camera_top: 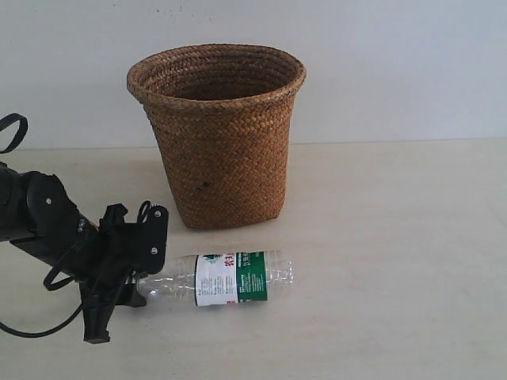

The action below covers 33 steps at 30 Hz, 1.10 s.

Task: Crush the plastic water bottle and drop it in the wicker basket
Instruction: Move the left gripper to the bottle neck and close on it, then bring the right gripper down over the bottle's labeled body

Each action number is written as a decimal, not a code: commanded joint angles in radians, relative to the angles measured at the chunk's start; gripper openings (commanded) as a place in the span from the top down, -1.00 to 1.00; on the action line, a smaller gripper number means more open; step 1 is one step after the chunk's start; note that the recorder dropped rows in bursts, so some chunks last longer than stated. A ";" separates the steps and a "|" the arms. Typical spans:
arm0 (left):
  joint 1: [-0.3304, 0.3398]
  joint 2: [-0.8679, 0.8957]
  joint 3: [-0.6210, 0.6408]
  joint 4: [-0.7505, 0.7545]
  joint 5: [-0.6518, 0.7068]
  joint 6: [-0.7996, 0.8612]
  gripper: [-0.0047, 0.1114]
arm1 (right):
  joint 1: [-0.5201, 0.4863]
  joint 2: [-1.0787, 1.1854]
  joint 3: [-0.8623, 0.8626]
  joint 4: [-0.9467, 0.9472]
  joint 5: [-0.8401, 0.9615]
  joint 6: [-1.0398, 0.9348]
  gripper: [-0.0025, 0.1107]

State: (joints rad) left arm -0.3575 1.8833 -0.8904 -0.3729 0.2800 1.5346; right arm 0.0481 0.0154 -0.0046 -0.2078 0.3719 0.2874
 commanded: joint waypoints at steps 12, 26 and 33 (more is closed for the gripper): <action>-0.004 -0.038 0.008 -0.013 0.116 -0.001 0.85 | -0.007 -0.004 0.005 -0.051 -0.037 -0.040 0.96; -0.004 -0.038 0.008 -0.039 0.125 -0.001 0.85 | -0.005 -0.004 0.005 0.435 -0.584 0.335 0.96; -0.004 -0.038 0.008 -0.039 0.128 -0.001 0.85 | 0.019 -0.002 -0.099 0.075 -0.724 0.666 0.96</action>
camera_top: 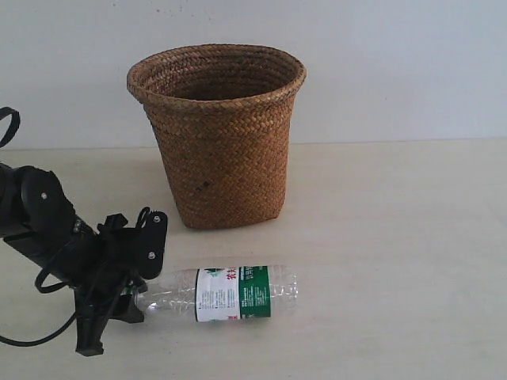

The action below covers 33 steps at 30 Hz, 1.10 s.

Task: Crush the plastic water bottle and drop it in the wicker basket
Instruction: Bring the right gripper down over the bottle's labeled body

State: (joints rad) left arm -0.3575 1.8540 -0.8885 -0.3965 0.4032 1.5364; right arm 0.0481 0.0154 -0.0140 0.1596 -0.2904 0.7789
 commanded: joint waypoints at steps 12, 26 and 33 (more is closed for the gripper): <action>-0.004 -0.009 0.006 -0.015 0.012 -0.002 0.85 | 0.034 0.390 -0.457 -1.005 -0.290 0.715 0.96; -0.004 -0.009 0.006 -0.015 0.012 -0.002 0.85 | 0.213 1.262 -0.746 -1.747 -0.323 1.317 0.96; -0.004 -0.009 0.006 -0.015 0.010 -0.002 0.85 | 0.483 1.472 -0.818 -1.763 -0.013 1.317 0.96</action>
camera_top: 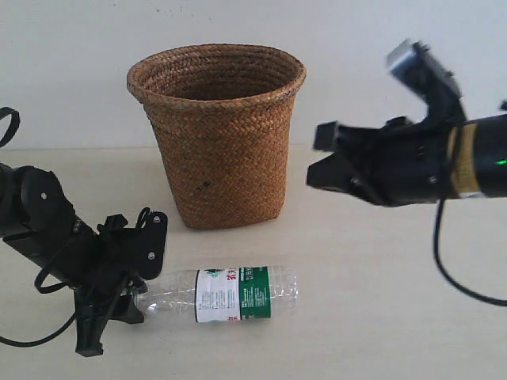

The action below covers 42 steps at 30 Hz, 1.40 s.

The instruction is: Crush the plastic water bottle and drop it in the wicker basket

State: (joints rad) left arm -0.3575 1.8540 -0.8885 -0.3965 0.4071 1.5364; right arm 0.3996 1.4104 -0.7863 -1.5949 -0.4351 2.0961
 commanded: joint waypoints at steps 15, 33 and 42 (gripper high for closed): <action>-0.004 -0.009 0.006 -0.034 0.010 -0.002 0.85 | 0.297 0.334 -0.127 0.015 0.316 -0.001 0.96; -0.004 -0.009 0.006 -0.034 0.008 0.002 0.85 | 0.297 0.536 -0.122 0.049 0.283 -0.001 0.96; -0.004 -0.009 0.006 -0.034 -0.007 0.002 0.85 | 0.297 0.568 -0.122 0.049 0.251 -0.001 0.96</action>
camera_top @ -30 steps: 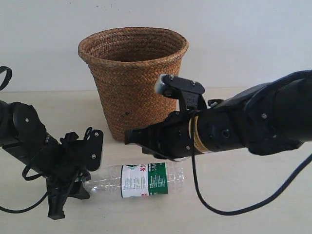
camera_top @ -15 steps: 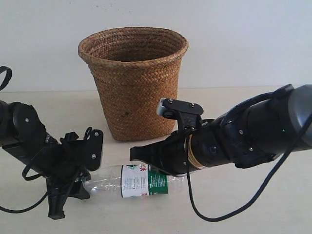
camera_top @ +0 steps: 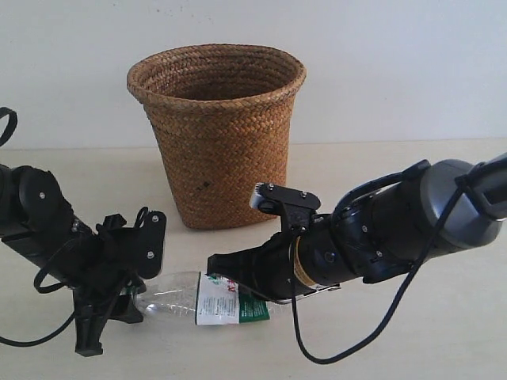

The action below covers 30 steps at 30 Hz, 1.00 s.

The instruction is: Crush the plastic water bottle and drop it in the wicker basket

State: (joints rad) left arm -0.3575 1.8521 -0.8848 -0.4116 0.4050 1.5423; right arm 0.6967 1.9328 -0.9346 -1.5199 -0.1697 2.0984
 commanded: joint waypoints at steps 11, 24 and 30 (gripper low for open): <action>-0.004 -0.007 0.002 -0.019 -0.007 -0.004 0.85 | 0.000 0.113 0.026 0.000 -0.089 -0.003 0.96; -0.004 -0.007 0.002 -0.019 -0.011 -0.004 0.85 | 0.000 -0.218 0.026 -0.004 -0.085 -0.003 0.96; -0.004 -0.007 0.002 -0.019 -0.011 -0.004 0.85 | 0.000 -0.224 0.022 0.016 -0.099 -0.003 0.96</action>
State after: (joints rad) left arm -0.3575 1.8521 -0.8806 -0.4185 0.4010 1.5461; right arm 0.6959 1.7051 -0.9140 -1.5043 -0.2643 2.0984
